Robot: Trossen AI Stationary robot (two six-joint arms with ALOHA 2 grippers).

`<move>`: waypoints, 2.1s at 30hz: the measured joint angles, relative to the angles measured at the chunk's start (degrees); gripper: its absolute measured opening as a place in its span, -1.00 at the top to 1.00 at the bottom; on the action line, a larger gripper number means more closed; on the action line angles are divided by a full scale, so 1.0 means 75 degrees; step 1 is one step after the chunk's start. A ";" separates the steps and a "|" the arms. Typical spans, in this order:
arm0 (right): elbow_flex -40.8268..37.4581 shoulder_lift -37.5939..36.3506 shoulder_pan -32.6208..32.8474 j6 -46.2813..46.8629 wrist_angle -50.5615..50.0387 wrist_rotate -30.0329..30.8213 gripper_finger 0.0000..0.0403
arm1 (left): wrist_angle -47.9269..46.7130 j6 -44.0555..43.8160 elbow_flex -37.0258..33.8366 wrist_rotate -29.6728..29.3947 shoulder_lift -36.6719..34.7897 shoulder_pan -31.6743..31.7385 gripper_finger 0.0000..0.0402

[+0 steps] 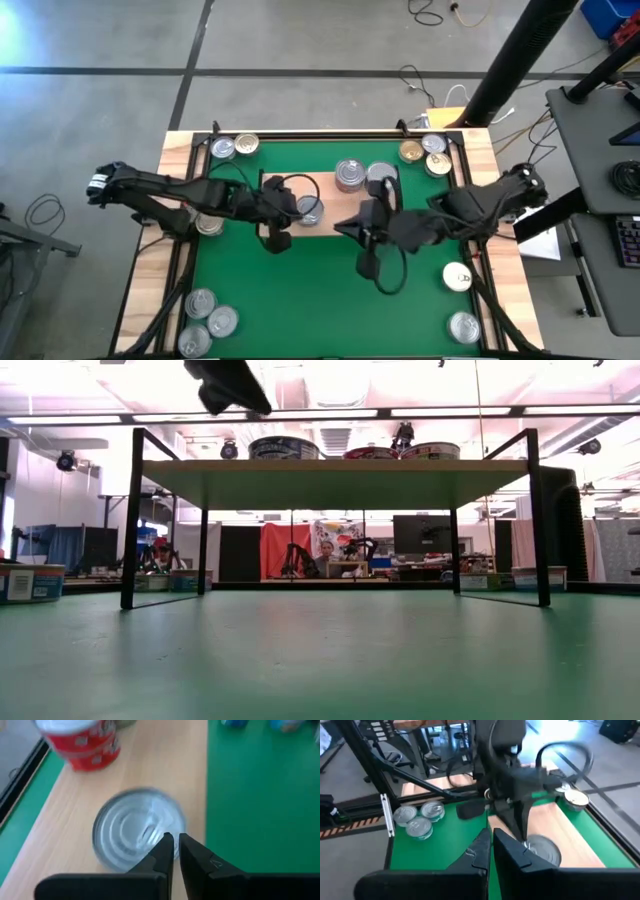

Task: Stack canned seafood by type on shelf
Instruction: Put the bottom blue tuna can on the shelf, then stack the blue tuna can on top of the blue tuna can on the shelf

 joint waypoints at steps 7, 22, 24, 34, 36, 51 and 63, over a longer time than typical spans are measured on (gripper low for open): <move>-0.0001 0.0032 0.0664 0.0827 -0.0493 0.1208 0.94 | 0.0002 0.0046 -0.0085 0.0067 0.0336 0.0351 1.00; 0.0441 0.0032 0.1261 0.1038 -0.0695 0.1375 0.94 | 0.1071 -0.0407 -0.0077 -0.0628 0.1285 0.1165 1.00; 0.0606 0.0032 0.1297 0.1033 -0.0812 0.1359 0.94 | 0.1094 -0.0656 -0.0091 -0.0765 0.1285 0.1338 1.00; 0.1669 0.0030 0.1337 0.0905 -0.1768 0.1302 0.94 | 0.1305 -0.0866 -0.0114 -0.1155 0.1314 0.1701 1.00; 0.1891 0.0029 0.1338 0.0762 -0.1961 0.1303 0.94 | 0.1316 -0.0929 -0.0117 -0.1253 0.1314 0.1723 1.00; 0.3179 0.0015 0.1340 0.0061 -0.3704 0.0690 0.94 | 0.1787 -0.1875 -0.0141 -0.1545 0.1317 0.1793 1.00; 0.3313 -0.0038 0.1337 -0.0995 -0.4891 0.0668 0.94 | 0.1497 -0.2295 -0.0129 -0.1083 -0.0360 0.0343 1.00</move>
